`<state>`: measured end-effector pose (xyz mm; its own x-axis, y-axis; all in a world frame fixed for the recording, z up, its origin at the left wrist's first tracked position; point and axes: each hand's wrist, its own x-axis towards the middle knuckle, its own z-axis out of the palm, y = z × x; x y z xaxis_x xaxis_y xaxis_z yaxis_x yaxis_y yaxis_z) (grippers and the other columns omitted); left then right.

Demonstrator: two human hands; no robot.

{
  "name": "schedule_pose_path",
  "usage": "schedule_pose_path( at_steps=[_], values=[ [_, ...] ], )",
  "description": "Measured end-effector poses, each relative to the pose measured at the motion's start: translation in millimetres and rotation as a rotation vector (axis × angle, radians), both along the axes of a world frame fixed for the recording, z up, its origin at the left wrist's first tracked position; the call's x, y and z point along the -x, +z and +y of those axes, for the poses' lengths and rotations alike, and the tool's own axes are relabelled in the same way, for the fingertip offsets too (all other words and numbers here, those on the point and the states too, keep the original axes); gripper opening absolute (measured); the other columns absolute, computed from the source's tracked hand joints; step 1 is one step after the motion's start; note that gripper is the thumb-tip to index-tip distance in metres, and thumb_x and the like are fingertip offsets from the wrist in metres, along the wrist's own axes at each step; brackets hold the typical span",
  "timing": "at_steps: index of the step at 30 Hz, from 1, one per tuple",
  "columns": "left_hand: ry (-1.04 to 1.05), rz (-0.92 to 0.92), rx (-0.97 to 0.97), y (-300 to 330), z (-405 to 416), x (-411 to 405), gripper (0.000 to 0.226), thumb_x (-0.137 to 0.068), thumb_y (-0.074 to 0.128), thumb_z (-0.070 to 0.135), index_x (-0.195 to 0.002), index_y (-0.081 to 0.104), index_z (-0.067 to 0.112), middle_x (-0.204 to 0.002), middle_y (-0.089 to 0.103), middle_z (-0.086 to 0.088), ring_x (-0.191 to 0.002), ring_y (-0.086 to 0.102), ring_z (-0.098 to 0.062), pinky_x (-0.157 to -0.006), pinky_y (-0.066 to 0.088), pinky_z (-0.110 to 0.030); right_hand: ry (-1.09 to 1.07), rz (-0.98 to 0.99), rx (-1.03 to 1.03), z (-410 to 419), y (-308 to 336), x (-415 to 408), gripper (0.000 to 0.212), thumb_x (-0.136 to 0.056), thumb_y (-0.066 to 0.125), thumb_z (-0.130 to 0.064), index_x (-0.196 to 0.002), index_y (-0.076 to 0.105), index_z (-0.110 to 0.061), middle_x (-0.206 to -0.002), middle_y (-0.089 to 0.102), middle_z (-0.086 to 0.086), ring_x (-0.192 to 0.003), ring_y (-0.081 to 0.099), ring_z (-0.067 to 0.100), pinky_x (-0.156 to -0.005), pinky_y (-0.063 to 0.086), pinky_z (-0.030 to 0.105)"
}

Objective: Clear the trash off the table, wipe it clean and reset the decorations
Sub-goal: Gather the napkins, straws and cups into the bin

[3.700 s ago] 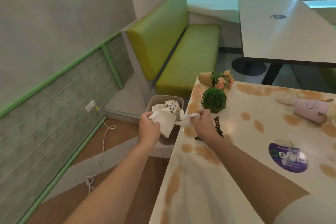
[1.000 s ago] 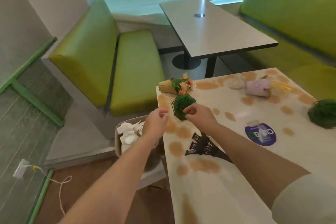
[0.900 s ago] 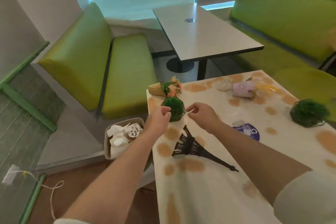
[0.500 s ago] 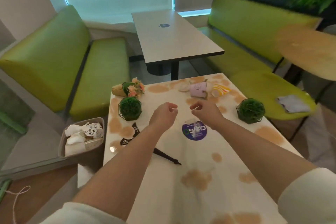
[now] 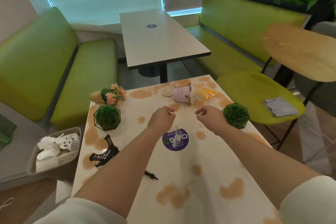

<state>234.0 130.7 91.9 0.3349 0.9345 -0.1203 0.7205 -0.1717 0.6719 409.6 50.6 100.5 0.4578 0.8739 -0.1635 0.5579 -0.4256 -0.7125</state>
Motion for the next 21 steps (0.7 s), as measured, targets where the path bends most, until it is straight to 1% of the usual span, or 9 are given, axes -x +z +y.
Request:
schedule_pose_path(
  at_steps=[3,6,8,12,15,17,19,21],
  values=[
    [0.002,-0.007,0.005,-9,22,-13,0.028,-0.098,0.050,0.028,-0.123,0.060,0.025,-0.122,0.060,0.002,-0.104,0.059,-0.017,-0.085,0.049,-0.031,-0.004,-0.001,0.005,19,-6,-15,0.012,-0.090,0.057,-0.019,-0.098,0.063,-0.027,-0.096,0.059,-0.003,-0.075,0.057,0.017,-0.049,0.042,0.026],
    [0.001,0.015,-0.012,-21,44,-23,0.027,-0.097,0.051,0.030,-0.123,0.061,0.026,-0.124,0.058,0.000,-0.115,0.053,-0.019,-0.096,0.048,-0.038,-0.019,-0.006,0.013,39,-13,-29,0.013,-0.091,0.056,-0.018,-0.100,0.062,-0.025,-0.091,0.057,-0.004,-0.074,0.056,0.019,-0.046,0.040,0.025],
    [0.006,0.045,-0.013,-29,58,-28,0.028,-0.097,0.051,0.031,-0.123,0.060,0.029,-0.125,0.056,0.000,-0.118,0.051,-0.020,-0.096,0.048,-0.039,-0.032,-0.015,0.010,53,-19,-38,0.013,-0.091,0.055,-0.017,-0.101,0.062,-0.023,-0.088,0.057,-0.004,-0.075,0.057,0.021,-0.045,0.042,0.026],
    [0.029,0.086,-0.014,-44,86,-37,0.029,-0.097,0.051,0.032,-0.125,0.058,0.030,-0.129,0.052,-0.001,-0.121,0.048,-0.022,-0.095,0.047,-0.037,-0.039,-0.039,0.001,79,-32,-54,0.013,-0.092,0.054,-0.016,-0.102,0.060,-0.020,-0.084,0.054,-0.008,-0.079,0.058,0.025,-0.048,0.045,0.030],
    [0.036,0.117,-0.013,-54,104,-45,0.031,-0.098,0.051,0.032,-0.127,0.056,0.029,-0.130,0.051,-0.002,-0.124,0.046,-0.022,-0.098,0.045,-0.038,-0.039,-0.052,0.007,94,-41,-67,0.013,-0.093,0.054,-0.018,-0.103,0.062,-0.020,-0.091,0.059,-0.001,-0.080,0.057,0.024,-0.051,0.046,0.031],
    [0.042,0.138,-0.013,-59,116,-51,0.032,-0.097,0.051,0.031,-0.129,0.055,0.028,-0.132,0.049,-0.002,-0.125,0.044,-0.022,-0.100,0.044,-0.041,-0.029,-0.061,0.012,105,-47,-78,0.013,-0.093,0.055,-0.019,-0.103,0.063,-0.020,-0.096,0.061,0.003,-0.077,0.056,0.021,-0.047,0.040,0.028],
    [0.060,0.155,-0.009,-67,131,-61,0.034,-0.097,0.052,0.031,-0.131,0.054,0.027,-0.133,0.048,-0.003,-0.126,0.043,-0.023,-0.100,0.044,-0.041,-0.032,-0.048,0.019,121,-57,-93,0.015,-0.094,0.056,-0.021,-0.107,0.063,-0.019,-0.097,0.060,0.001,-0.070,0.052,0.014,-0.046,0.034,0.026],
    [0.081,0.168,-0.007,-74,142,-69,0.034,-0.097,0.052,0.031,-0.131,0.054,0.026,-0.134,0.048,-0.003,-0.127,0.043,-0.023,-0.101,0.044,-0.042,-0.027,-0.039,0.026,135,-64,-107,0.020,-0.094,0.058,-0.025,-0.112,0.063,-0.018,-0.098,0.058,-0.001,-0.066,0.050,0.010,-0.045,0.033,0.025]
  ],
)
